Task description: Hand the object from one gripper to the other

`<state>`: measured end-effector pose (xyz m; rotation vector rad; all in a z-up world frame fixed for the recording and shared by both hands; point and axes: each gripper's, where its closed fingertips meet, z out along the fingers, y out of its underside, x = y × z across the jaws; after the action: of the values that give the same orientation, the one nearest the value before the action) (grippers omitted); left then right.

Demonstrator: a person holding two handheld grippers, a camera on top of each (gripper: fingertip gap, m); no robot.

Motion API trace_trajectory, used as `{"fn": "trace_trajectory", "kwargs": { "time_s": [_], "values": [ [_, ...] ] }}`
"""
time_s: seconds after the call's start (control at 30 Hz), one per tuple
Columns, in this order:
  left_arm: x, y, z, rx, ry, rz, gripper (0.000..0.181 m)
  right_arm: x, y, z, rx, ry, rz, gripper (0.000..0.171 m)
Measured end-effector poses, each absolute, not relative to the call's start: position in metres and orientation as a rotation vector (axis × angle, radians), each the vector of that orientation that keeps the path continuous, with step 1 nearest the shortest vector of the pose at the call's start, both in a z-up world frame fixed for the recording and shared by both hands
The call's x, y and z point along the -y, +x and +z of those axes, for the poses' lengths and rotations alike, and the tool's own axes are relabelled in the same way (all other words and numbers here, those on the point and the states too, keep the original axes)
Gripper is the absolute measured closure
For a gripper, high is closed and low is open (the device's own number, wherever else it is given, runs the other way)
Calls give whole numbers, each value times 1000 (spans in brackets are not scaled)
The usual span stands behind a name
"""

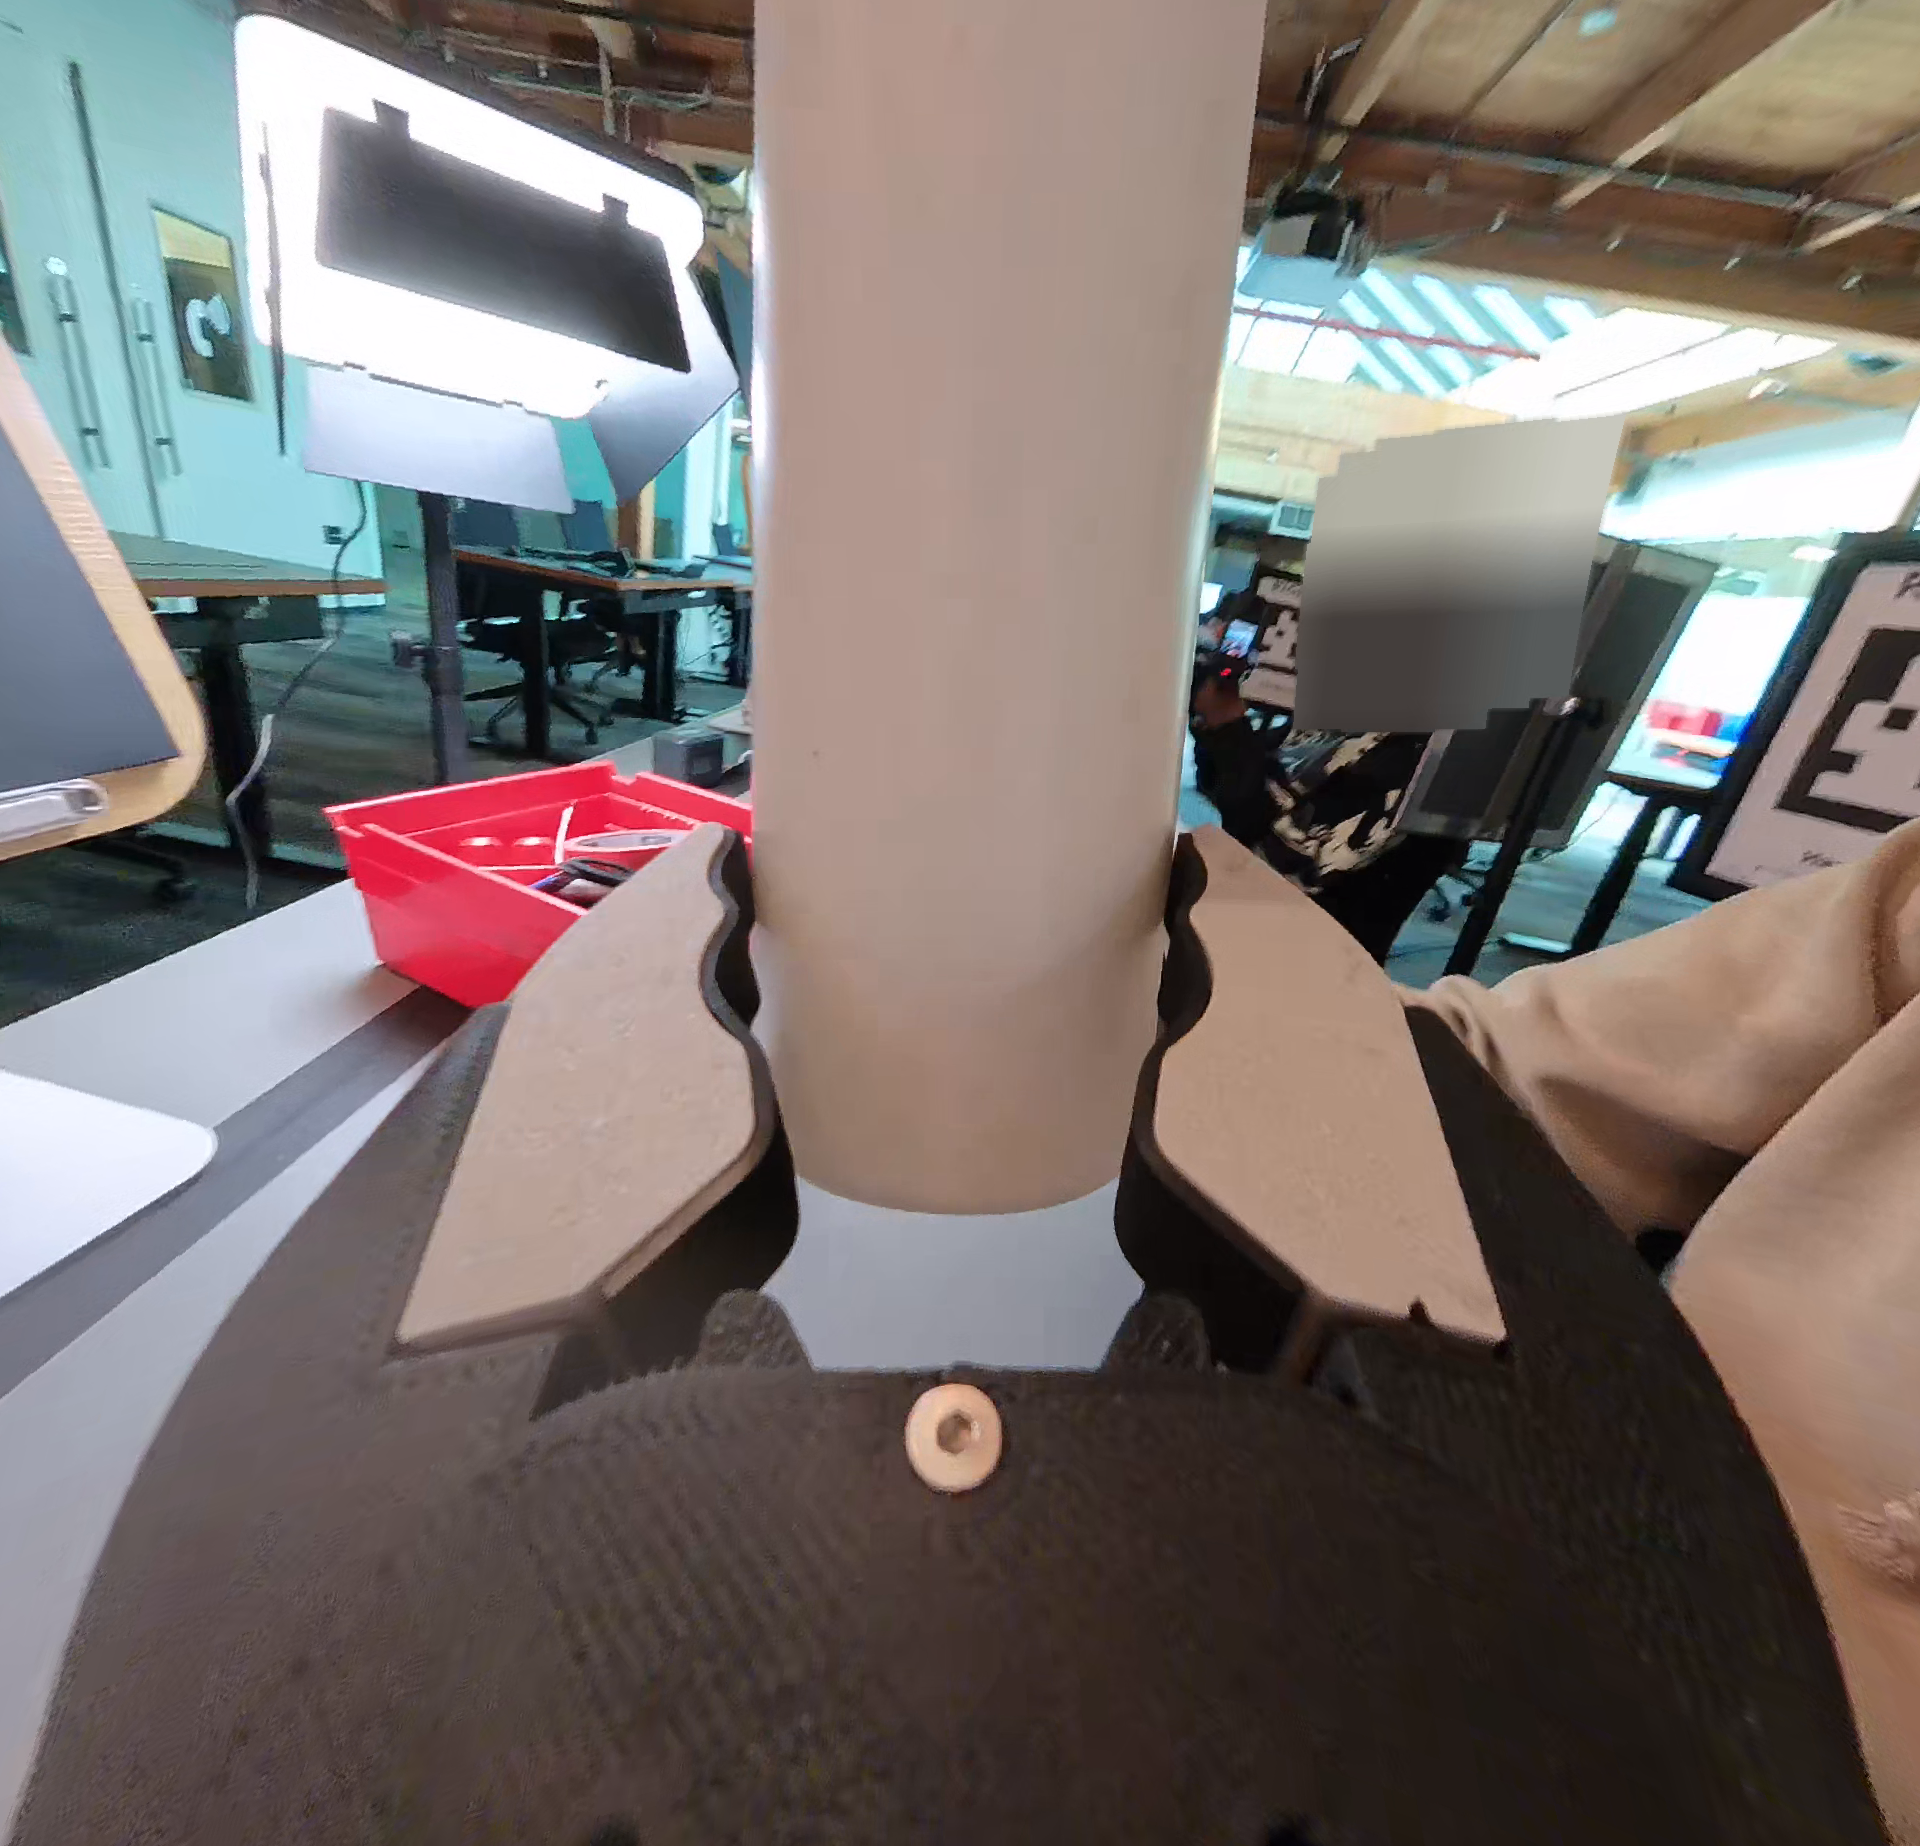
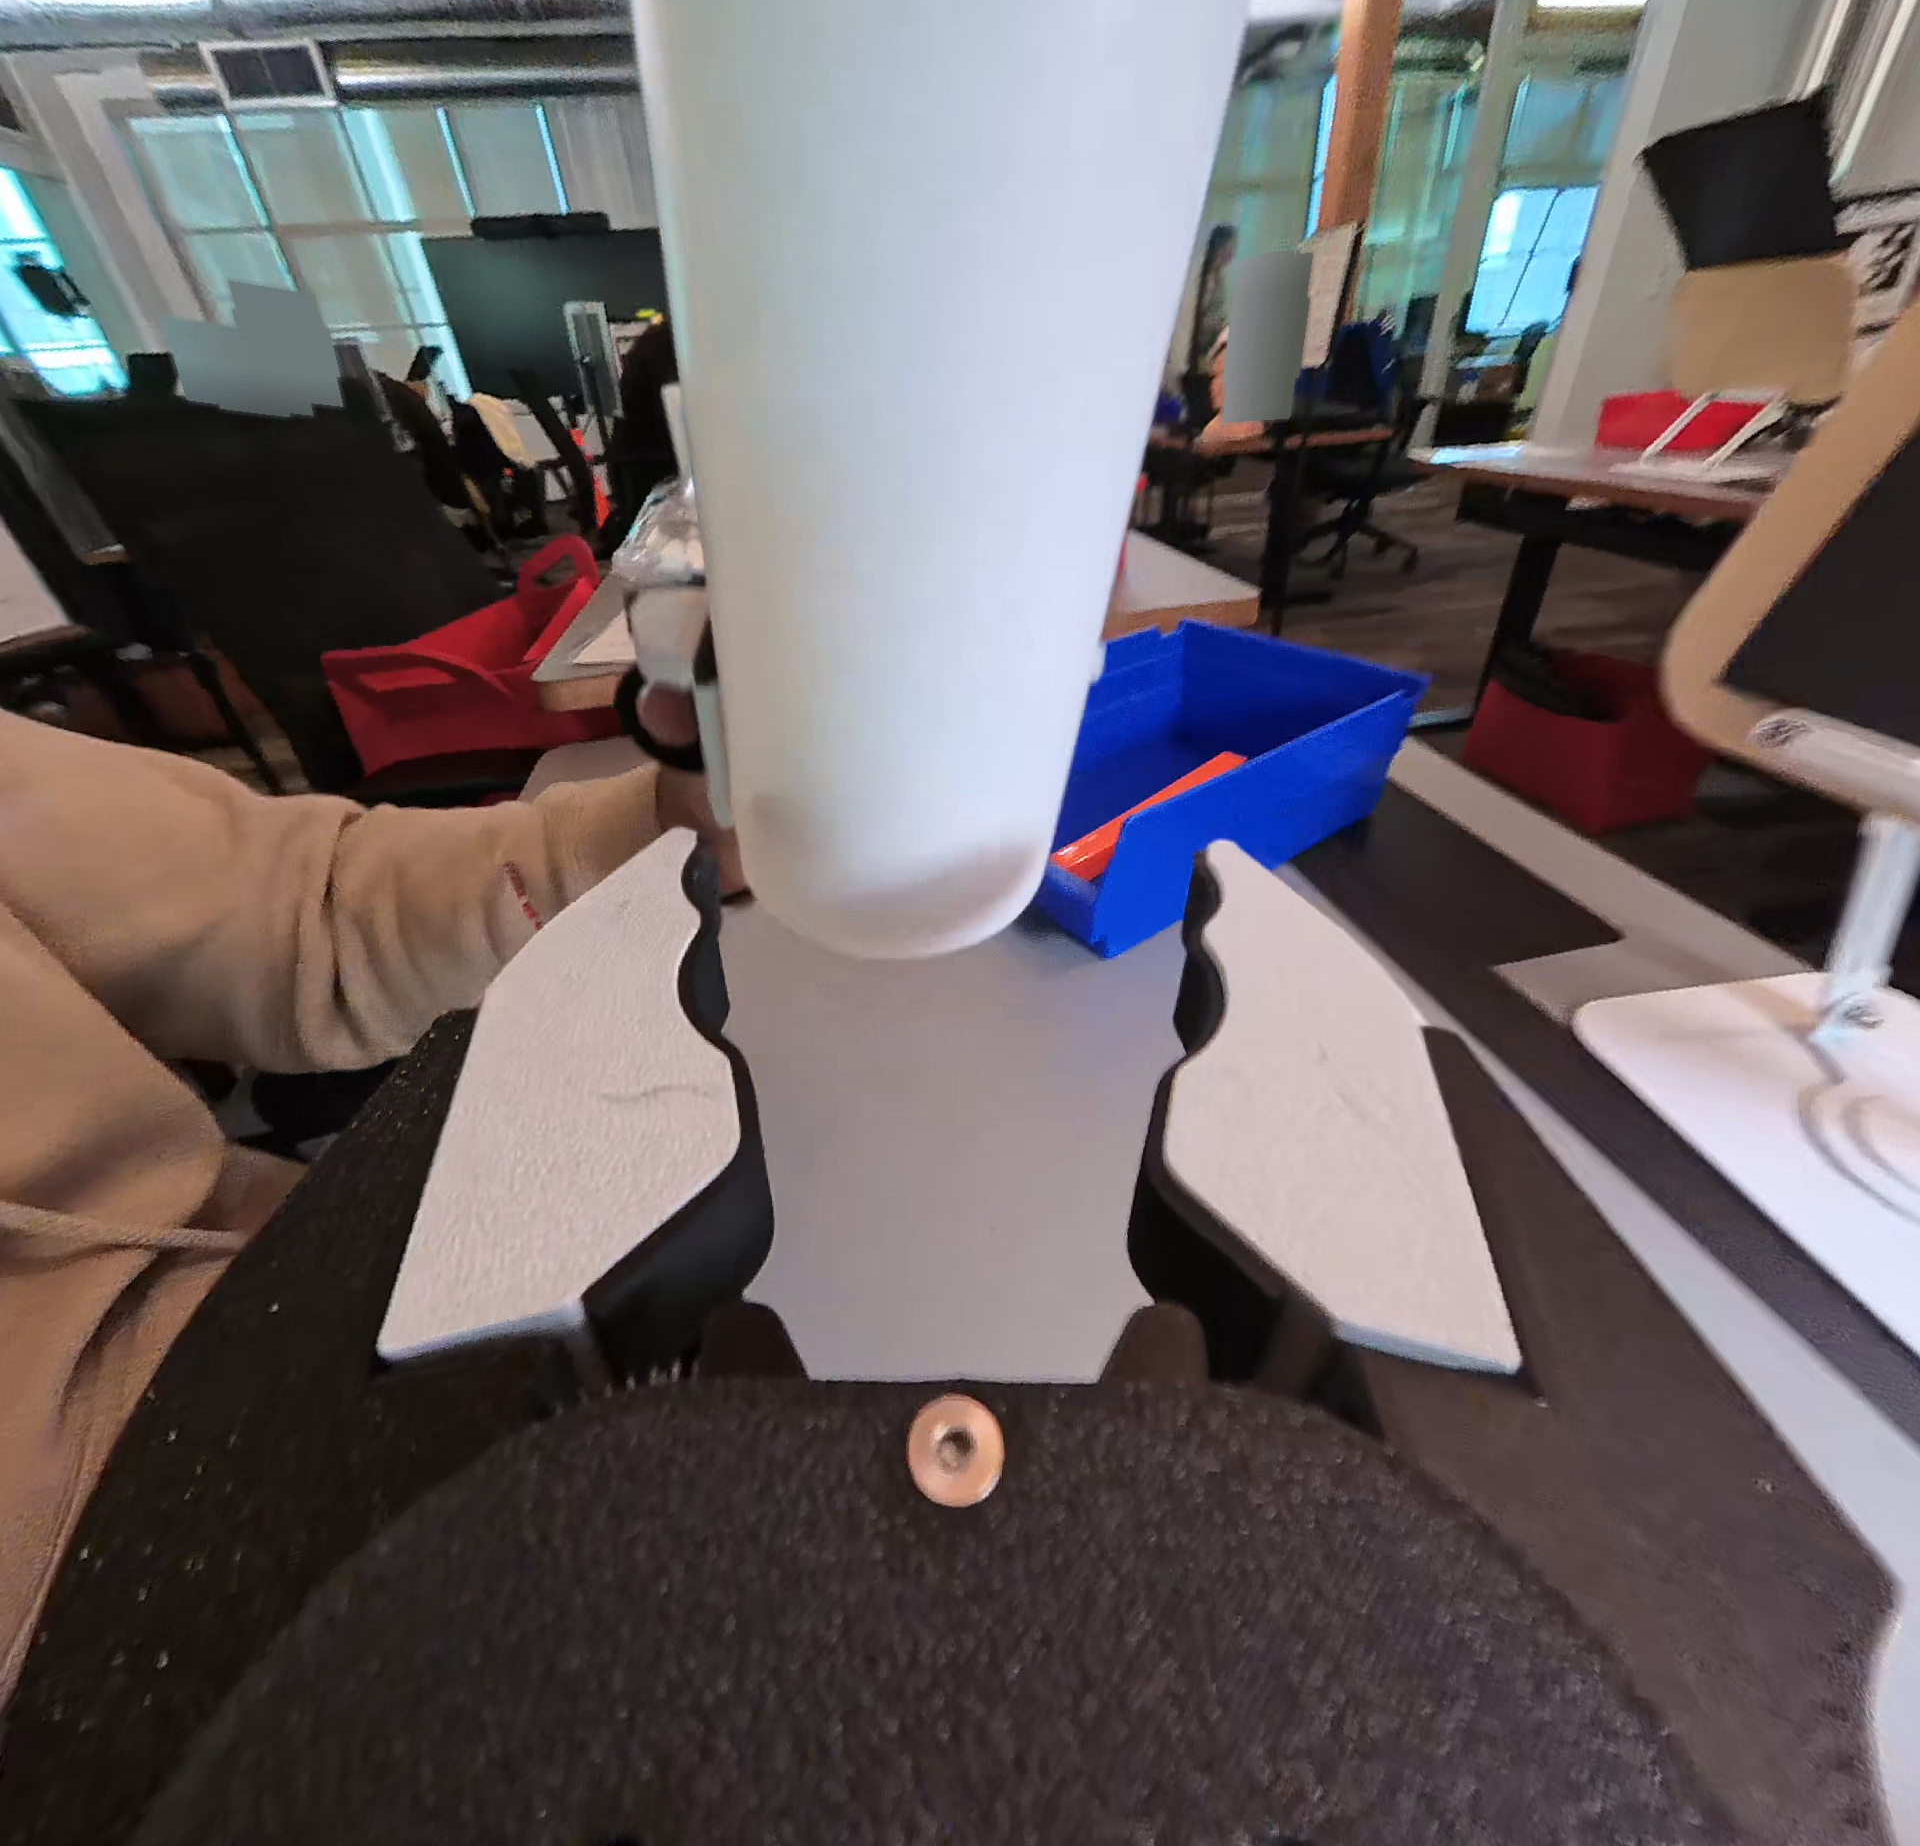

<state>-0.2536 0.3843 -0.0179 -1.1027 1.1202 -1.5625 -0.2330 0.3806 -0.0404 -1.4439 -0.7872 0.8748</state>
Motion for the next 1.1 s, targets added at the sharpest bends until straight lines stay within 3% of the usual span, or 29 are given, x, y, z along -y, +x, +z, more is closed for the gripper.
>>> {"fn": "trace_trajectory", "kwargs": {
  "time_s": [0.13,0.37,0.7,0.83,1.0,1.1],
  "values": [
    [-369,-249,-16,-1103,-1020,-1696,104,-377,-279,-52,794,-1426,948,85],
    [-370,-249,-12,-1124,-1039,-1585,108,-375,-266,-50,865,-1451,834,88],
    [-396,-276,6,-1081,-1140,-1447,80,-387,-259,-84,940,-1490,722,88],
    [-394,-270,0,-1107,-1139,-1428,83,-386,-277,-103,1009,-1528,663,88],
    [-391,-266,-9,-1175,-1165,-1345,84,-387,-265,-105,1050,-1557,608,89],
    [-393,-258,-28,-1281,-1196,-1168,84,-378,-247,-73,985,-1513,688,86]
  ]
}}
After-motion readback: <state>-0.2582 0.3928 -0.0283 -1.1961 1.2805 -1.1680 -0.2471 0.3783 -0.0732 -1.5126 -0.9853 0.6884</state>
